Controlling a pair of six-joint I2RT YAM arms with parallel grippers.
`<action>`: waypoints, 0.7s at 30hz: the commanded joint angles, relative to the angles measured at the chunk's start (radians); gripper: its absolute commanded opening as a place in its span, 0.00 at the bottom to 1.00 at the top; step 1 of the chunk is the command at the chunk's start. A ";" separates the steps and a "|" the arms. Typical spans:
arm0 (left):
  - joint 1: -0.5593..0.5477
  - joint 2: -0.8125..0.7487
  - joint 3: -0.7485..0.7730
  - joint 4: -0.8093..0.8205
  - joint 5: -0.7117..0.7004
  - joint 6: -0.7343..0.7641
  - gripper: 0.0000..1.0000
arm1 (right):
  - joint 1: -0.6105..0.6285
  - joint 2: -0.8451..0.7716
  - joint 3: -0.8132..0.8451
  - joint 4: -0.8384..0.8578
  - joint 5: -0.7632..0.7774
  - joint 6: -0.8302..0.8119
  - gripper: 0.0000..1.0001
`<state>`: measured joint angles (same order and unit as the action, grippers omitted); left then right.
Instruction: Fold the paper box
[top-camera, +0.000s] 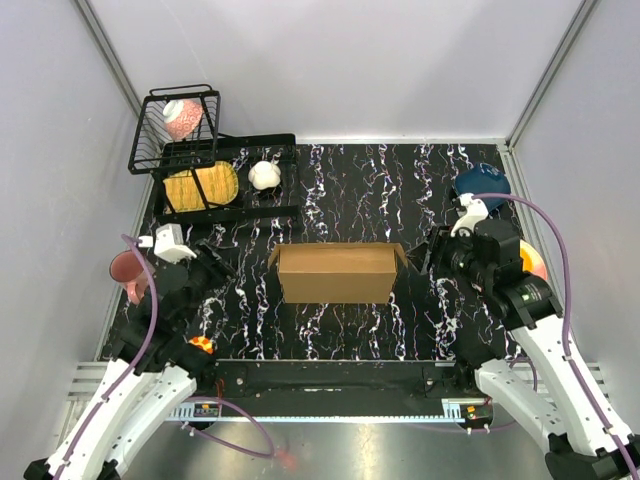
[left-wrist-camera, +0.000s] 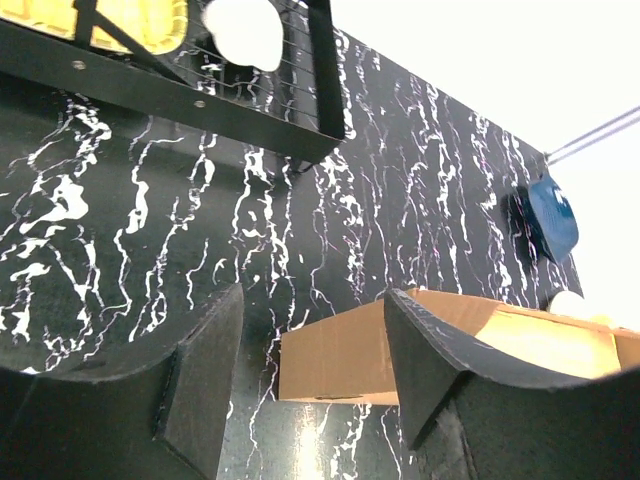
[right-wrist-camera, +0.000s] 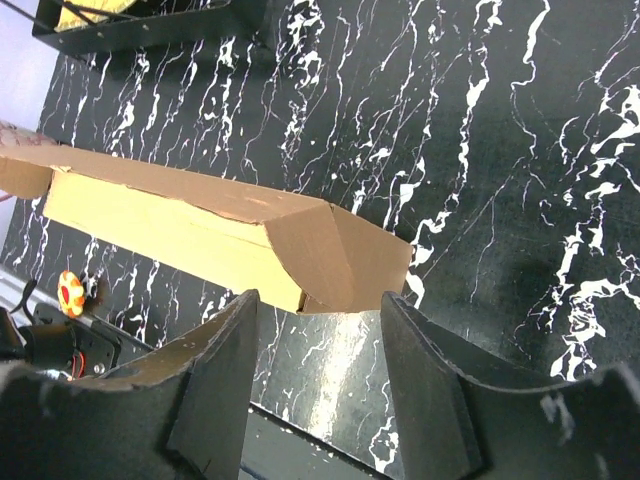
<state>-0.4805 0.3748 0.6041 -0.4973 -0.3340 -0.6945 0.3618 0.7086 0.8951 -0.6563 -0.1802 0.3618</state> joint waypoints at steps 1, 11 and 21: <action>-0.001 0.029 0.036 0.100 0.110 0.079 0.62 | 0.005 0.011 0.018 0.020 -0.059 -0.049 0.57; -0.001 0.055 0.048 0.143 0.139 0.092 0.64 | 0.006 0.074 0.010 0.073 -0.085 -0.055 0.56; -0.001 0.075 0.065 0.149 0.170 0.121 0.65 | 0.009 0.164 -0.004 0.126 -0.047 -0.038 0.45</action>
<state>-0.4808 0.4408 0.6281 -0.3985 -0.2020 -0.6048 0.3634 0.8562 0.8928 -0.5941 -0.2337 0.3264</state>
